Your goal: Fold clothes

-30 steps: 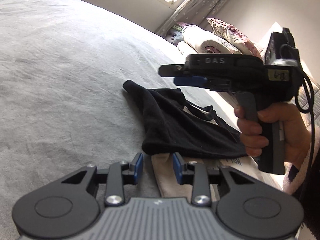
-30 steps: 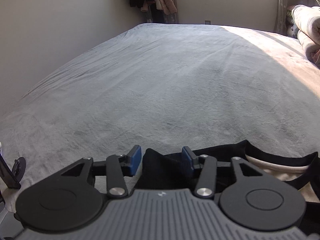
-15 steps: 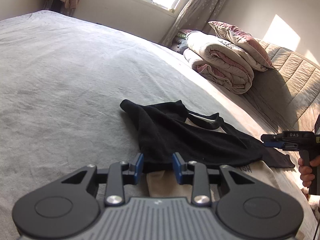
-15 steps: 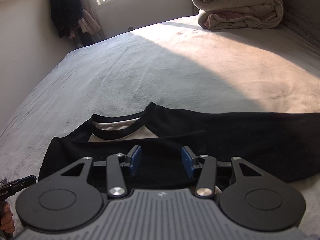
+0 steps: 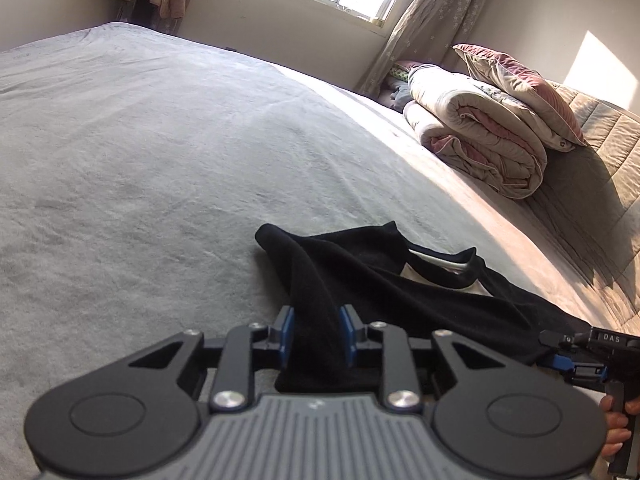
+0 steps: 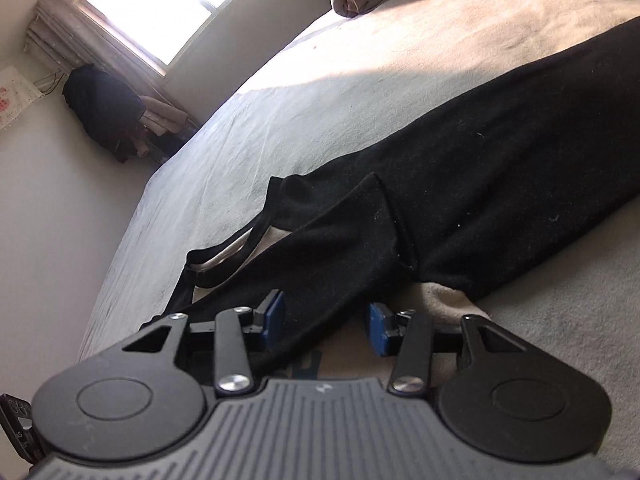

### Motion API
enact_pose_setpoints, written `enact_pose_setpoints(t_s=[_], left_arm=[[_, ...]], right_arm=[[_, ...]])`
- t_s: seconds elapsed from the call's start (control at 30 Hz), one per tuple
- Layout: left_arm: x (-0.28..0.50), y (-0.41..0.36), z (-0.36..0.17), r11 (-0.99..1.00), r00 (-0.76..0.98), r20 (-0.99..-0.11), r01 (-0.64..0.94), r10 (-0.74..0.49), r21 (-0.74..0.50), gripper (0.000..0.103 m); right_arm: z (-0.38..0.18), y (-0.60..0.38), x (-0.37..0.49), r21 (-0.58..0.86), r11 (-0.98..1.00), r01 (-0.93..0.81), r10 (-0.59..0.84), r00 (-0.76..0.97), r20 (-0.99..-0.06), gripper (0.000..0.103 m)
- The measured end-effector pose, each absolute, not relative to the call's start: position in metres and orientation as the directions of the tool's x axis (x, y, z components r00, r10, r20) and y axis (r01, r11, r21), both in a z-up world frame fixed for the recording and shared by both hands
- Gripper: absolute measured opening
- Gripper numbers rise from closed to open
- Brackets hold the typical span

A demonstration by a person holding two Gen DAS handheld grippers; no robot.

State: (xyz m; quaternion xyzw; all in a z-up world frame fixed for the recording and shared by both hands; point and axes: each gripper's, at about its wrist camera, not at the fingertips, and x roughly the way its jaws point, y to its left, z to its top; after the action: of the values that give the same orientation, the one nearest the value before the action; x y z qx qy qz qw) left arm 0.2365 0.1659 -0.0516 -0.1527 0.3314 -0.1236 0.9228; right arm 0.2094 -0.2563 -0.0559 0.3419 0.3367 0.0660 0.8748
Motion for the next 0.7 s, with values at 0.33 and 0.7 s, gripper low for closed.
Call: enact_pose_setpoints(t_s=[0.33,0.7], left_arm=[[0.269,0.143,-0.048,0.928,0.768,-0.555,0.134,-0.319,-0.348,0.019],[0.265,0.141,-0.067,0.953,0.742,-0.607,0.150,-0.285,-0.264,0.019]], right_arm=[[-0.027,-0.242,0.196,0.413,0.908,0.066,0.129,0.895,-0.427,0.008],[-0.043,-0.264,0.195,0.341,0.938,0.065,0.137,0.832,-0.538,0.037]])
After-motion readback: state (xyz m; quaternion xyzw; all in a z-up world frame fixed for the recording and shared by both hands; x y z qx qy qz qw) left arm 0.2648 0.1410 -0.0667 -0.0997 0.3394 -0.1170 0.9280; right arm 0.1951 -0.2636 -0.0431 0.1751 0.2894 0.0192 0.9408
